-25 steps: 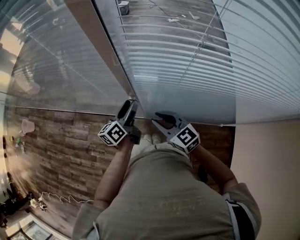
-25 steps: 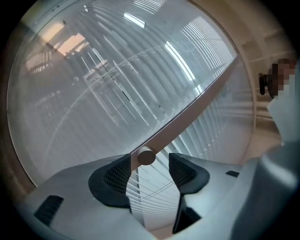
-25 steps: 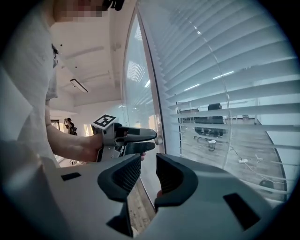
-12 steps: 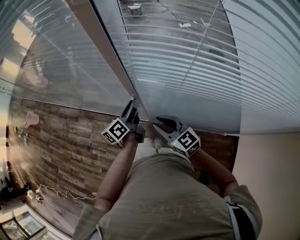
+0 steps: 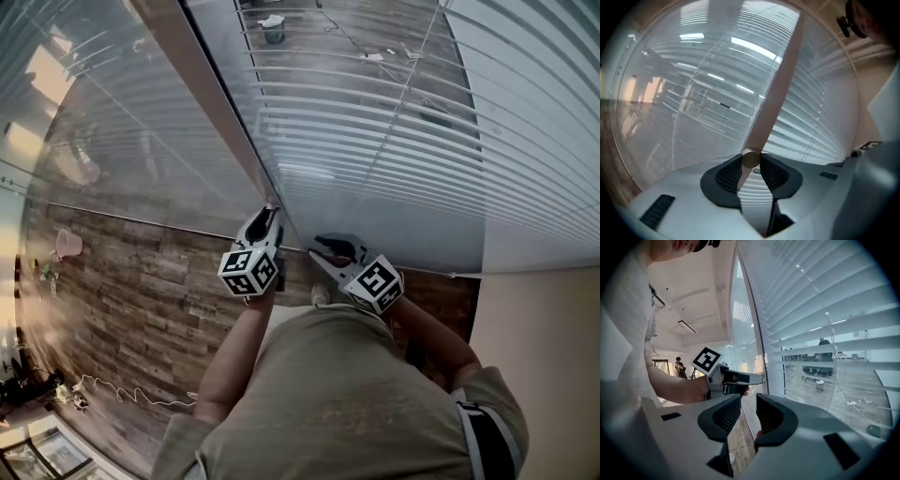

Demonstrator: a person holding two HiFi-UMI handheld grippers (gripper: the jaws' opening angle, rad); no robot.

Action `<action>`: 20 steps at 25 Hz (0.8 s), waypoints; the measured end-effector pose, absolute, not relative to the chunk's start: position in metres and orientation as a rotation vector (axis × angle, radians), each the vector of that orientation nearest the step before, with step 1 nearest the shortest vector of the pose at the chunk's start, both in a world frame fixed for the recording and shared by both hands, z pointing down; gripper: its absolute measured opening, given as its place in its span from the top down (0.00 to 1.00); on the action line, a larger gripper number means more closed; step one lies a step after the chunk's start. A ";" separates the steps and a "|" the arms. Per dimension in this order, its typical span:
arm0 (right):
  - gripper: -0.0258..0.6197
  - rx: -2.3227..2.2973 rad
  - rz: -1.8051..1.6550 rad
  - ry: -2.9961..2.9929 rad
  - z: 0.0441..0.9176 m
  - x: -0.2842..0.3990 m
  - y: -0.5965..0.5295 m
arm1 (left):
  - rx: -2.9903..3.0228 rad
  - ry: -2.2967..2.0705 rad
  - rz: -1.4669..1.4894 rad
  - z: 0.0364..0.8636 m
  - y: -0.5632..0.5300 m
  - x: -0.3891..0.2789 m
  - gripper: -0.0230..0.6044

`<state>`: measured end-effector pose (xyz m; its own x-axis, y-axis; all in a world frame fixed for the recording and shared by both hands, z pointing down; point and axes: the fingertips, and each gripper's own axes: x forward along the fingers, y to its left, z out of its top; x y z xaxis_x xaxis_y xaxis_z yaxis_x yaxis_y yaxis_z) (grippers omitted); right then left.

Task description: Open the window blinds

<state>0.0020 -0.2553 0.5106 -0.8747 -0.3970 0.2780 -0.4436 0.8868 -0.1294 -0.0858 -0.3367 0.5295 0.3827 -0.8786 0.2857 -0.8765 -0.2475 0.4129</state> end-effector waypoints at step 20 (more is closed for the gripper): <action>0.80 0.772 0.263 -2.813 0.499 -0.007 -0.277 | 2.468 -1.897 0.928 0.539 -0.335 -0.080 0.75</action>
